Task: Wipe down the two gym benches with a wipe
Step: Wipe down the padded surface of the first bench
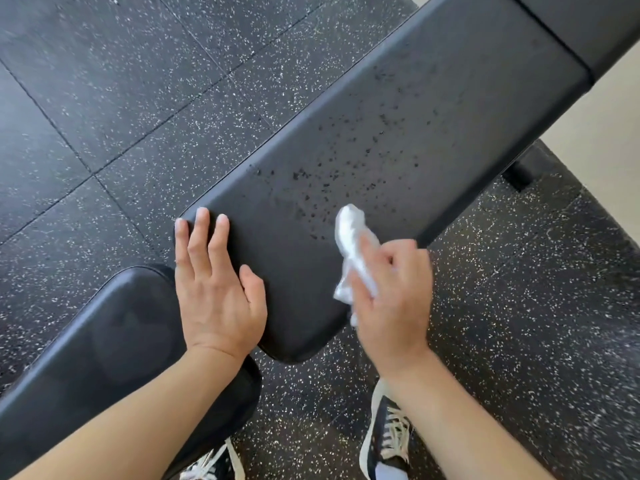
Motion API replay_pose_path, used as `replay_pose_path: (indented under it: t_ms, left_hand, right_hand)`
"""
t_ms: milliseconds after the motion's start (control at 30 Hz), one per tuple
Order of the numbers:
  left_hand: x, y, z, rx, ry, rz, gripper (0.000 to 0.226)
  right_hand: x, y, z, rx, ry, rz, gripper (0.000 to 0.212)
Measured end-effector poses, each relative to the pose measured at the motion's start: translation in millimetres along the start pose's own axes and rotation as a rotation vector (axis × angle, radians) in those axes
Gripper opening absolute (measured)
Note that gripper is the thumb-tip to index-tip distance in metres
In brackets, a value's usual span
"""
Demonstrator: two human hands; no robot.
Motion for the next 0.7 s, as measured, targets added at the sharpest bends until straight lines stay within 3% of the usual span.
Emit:
replay_pose_path:
  t_ms: [133, 267, 367, 500, 700]
  left_hand:
    - [-1.8, -2.0, 2.5, -0.020, -0.017, 0.011, 0.069]
    - [2.5, -3.9, -1.5, -0.056, 0.004, 0.010, 0.067]
    - [-9.6, -16.7, -14.7, -0.095, -0.058, 0.136, 0.069]
    - [-36.2, -26.5, -26.3, -0.157, -0.135, 0.376, 0.070]
    - [-39.6, -24.5, -22.4, -0.120, -0.116, 0.400, 0.070]
  right_hand:
    - [-65.4, 33.1, 32.1, -0.133, 0.019, -0.157, 0.033]
    - [-66.8, 27.4, 26.1, -0.200, 0.031, -0.242, 0.035]
    - [-49.2, 24.1, 11.3, -0.295, 0.027, -0.334, 0.032]
    - [-5.8, 17.2, -13.3, -0.311, 0.054, -0.292, 0.038]
    - [-30.6, -9.8, 13.3, -0.199, 0.098, -0.253, 0.038]
Point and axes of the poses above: each hand's wrist, its own y-axis away from the middle knuckle, its own z-axis out of the palm, x = y × z, the point moved 7 cm from there along -y, towards the middle knuckle, and after that the axes turned 4 degrees about -y, right-handed, at the moved point
